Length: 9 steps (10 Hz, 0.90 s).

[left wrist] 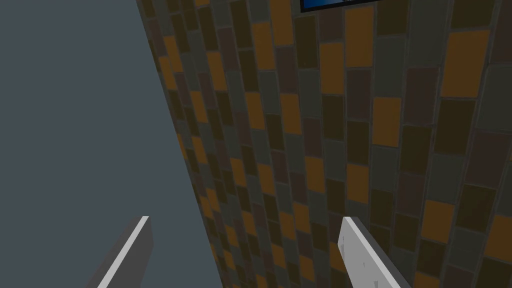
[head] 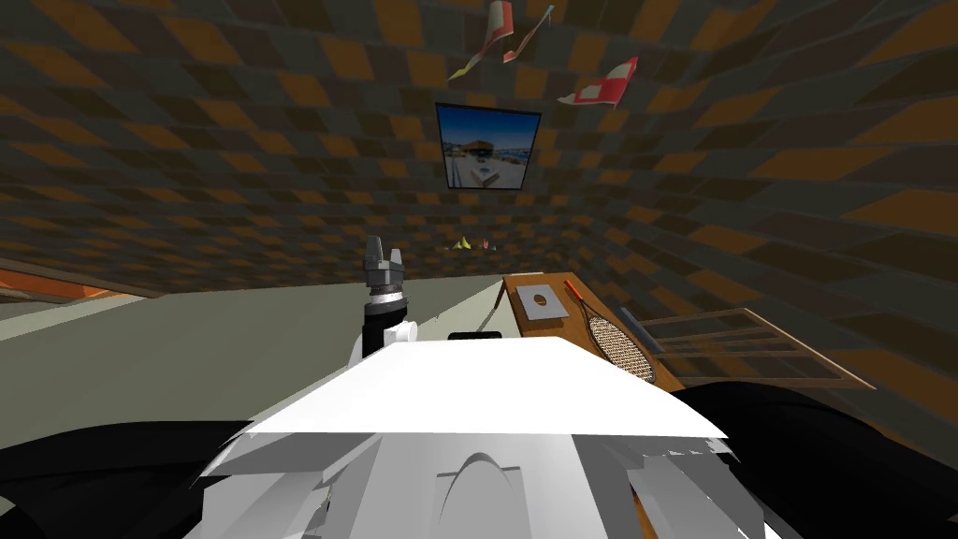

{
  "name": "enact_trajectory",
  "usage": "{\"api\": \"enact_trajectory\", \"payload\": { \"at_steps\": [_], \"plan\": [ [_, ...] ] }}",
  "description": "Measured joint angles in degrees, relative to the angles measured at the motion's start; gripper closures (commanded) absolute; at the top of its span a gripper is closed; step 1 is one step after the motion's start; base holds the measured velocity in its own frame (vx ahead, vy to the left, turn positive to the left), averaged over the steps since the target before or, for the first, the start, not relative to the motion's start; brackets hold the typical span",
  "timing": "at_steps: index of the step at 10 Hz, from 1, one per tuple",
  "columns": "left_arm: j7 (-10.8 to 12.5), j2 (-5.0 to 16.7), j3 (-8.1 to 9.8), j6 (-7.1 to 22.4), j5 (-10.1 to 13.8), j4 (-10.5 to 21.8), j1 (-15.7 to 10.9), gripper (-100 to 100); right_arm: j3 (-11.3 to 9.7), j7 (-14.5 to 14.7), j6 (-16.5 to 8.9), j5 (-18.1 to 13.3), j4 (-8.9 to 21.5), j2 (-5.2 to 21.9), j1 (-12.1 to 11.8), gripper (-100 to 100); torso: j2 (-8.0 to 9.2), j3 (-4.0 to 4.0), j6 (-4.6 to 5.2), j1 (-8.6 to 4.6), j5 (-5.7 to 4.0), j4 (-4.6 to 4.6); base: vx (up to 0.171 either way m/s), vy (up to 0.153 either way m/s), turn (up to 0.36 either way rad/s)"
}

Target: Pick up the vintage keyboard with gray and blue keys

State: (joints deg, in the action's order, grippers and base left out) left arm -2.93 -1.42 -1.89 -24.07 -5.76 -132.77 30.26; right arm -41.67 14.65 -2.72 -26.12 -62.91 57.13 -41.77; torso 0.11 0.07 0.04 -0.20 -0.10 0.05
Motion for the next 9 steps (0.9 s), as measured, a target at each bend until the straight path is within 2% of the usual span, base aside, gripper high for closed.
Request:
{"api": "enact_trajectory", "payload": {
  "at_steps": [2,3,4,8,9],
  "plan": [
    [0.0,0.0,0.00,0.0,0.0,0.0,0.0,0,0.0,0.0,0.0,0.0,0.0,0.0,0.0,100,0.00,0.00,0.00,0.01,0.01,0.00,0.000,0.000,0.000],
    [0.0,0.0,0.00,0.0,0.0,0.0,0.0,0,0.0,0.0,0.0,0.0,0.0,0.0,0.0,0,0.00,0.00,0.00,0.01,0.01,0.00,0.000,0.000,0.000],
    [0.0,0.0,0.00,0.0,0.0,0.0,0.0,0,0.0,0.0,0.0,0.0,0.0,0.0,0.0,100,0.00,0.00,0.00,0.02,0.01,0.00,0.009,0.022,-0.070],
    [0.0,0.0,0.00,0.0,0.0,0.0,0.0,0,1.0,-0.7,0.3,0.0,-3.0,3.6,-2.1,100,-0.08,-0.05,0.01,0.27,0.09,-0.03,0.014,0.041,-0.042],
    [0.0,0.0,0.00,0.0,0.0,0.0,0.0,0,0.9,-0.7,0.4,0.0,-3.1,3.7,-2.1,0,-0.06,-0.04,0.01,0.18,0.08,-0.02,0.000,0.000,0.000]
  ]
}}
